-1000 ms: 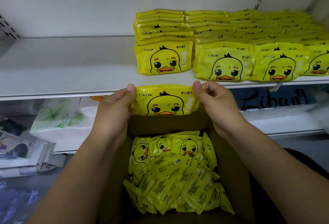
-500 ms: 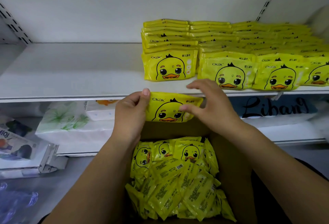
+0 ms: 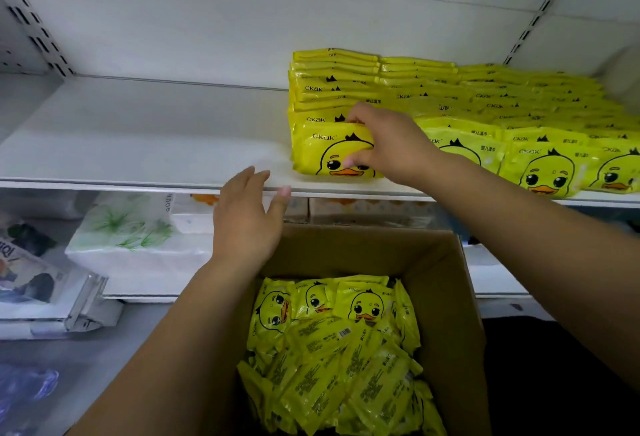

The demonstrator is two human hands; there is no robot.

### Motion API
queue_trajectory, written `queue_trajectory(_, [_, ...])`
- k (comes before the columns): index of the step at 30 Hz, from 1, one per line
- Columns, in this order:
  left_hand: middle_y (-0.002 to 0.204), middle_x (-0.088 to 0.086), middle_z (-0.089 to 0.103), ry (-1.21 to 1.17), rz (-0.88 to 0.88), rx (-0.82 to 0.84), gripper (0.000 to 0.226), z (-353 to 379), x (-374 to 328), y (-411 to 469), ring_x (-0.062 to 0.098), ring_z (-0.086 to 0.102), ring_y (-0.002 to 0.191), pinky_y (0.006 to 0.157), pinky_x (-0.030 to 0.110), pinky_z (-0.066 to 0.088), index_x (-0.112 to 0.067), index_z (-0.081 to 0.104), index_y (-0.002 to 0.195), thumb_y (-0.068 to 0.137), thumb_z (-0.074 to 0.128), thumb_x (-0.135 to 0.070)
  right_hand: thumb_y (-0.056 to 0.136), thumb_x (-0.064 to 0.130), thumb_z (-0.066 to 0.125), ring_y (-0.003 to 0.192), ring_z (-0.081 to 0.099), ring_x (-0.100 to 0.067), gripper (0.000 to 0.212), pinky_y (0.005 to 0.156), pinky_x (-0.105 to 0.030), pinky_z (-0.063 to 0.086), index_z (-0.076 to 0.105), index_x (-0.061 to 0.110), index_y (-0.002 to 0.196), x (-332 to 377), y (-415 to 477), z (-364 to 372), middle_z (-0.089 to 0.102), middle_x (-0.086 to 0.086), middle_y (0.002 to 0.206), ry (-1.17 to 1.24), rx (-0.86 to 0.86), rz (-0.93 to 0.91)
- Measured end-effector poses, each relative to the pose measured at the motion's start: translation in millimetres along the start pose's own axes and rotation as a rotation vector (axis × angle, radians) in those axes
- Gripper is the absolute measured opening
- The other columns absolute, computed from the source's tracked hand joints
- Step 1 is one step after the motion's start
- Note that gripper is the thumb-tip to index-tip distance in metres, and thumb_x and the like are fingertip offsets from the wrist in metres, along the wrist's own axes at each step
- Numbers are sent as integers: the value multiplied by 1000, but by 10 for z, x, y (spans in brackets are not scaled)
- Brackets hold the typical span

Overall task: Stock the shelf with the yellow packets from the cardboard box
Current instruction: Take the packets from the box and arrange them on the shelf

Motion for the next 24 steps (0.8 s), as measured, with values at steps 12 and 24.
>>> queue_trajectory(12, [172,8,9,301,108,191,83,178,20,-97,26,3,158,125,48,18,-18,28,160,94,69,-45,76,51,77,122,40,-27,68,96,-42,33,56,13,128,-93,-202,13,54,-8,134,-190,-430,-52])
queue_trajectory(24, [161,26,20,405,-340,289,123,220,693,-769,47,28,146,114,59,32,-3,-2,161,83,68,-68,86,41,75,104,57,-26,27,84,-37,46,68,17,94,-309,-1661,2119,65,-4,101,316,242,244])
Point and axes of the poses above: each hand's wrist, its own y-axis towards the middle knuckle, its own z-axis out of the palm, x = y × z, the point moved 10 cm from there along y, towards the middle knuckle
